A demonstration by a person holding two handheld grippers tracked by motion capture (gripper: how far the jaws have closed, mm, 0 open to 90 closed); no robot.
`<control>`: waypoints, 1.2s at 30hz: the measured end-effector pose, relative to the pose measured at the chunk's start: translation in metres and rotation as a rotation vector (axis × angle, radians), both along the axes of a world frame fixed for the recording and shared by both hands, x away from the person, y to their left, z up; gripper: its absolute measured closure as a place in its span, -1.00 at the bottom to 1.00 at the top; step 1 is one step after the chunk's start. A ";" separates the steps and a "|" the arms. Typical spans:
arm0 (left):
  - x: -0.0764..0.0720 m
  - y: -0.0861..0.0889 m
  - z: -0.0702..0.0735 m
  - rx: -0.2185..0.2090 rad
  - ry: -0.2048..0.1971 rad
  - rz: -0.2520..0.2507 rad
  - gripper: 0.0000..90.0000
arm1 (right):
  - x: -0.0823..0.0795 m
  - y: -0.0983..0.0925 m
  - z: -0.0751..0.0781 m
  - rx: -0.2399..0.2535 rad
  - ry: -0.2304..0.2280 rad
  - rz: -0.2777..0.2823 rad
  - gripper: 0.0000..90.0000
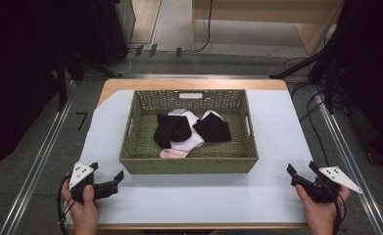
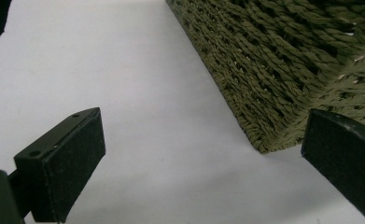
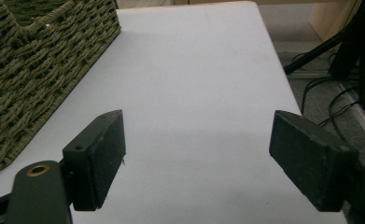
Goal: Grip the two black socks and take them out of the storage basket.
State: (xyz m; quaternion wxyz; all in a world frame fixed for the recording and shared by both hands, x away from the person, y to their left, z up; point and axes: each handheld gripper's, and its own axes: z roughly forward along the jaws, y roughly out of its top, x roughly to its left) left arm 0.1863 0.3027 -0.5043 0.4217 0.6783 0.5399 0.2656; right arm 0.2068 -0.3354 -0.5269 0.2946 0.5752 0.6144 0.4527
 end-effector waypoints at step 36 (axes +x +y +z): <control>-0.006 -0.004 0.000 0.040 -0.054 -0.001 -0.99 | 0.044 0.070 0.093 0.019 -0.066 0.144 -0.41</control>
